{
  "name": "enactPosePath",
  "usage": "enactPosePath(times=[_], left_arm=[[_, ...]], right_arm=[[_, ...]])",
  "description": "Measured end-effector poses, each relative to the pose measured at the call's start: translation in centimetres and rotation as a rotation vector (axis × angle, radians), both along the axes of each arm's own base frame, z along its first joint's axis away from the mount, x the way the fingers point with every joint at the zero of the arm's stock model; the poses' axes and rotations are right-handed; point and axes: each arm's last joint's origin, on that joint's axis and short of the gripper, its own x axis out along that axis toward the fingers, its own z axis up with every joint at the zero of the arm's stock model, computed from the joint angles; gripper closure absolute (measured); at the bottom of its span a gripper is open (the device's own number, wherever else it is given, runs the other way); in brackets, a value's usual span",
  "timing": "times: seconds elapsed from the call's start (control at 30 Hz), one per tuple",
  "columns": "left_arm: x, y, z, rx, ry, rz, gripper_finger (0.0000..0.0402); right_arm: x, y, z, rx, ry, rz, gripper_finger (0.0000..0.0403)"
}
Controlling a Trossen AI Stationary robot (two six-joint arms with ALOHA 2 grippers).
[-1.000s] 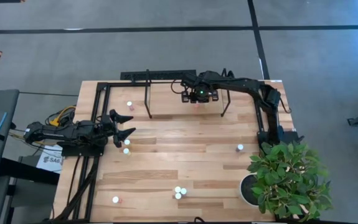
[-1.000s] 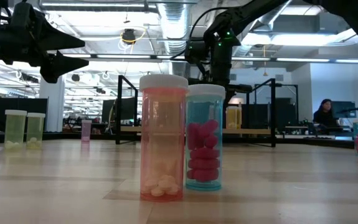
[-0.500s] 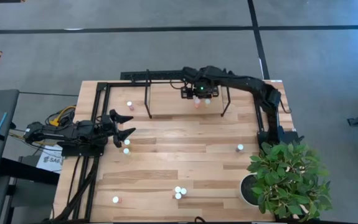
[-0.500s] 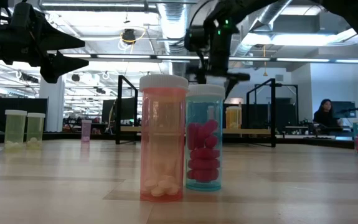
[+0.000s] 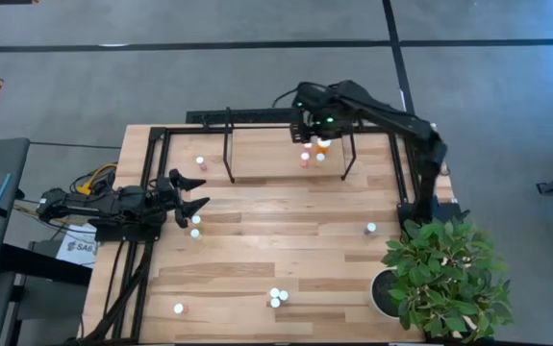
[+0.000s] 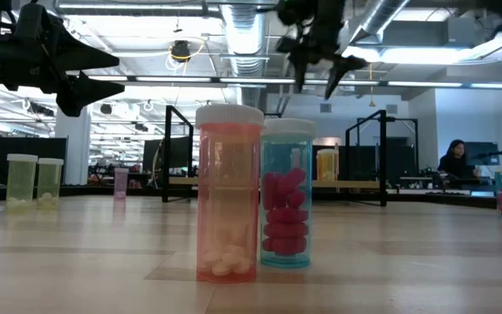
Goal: Pick and place medicine bottles onto shelf by color
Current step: Put the yellow pill bottle on the shelf
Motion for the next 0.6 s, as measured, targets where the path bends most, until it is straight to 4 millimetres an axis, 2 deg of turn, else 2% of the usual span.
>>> enactPosePath(times=[0.17,0.27,0.4,0.6], left_arm=[[0.0,0.0,0.0,0.0,0.001,0.0,0.009],[0.0,0.0,0.0,0.0,0.001,0.0,0.009],[0.0,0.0,0.0,0.0,0.001,0.0,0.009],[0.0,0.0,0.0,0.0,0.0,0.0,0.009]], right_arm=[[-3.9,1.4,2.2,-0.056,-0.097,0.017,0.0097],[-6.7,2.4,2.6,-0.122,-0.204,0.015,0.0097],[-10.5,3.9,1.5,-0.22,-0.375,-0.013,0.0097],[-15.8,6.0,-1.2,-0.437,-0.61,0.011,0.0097]])
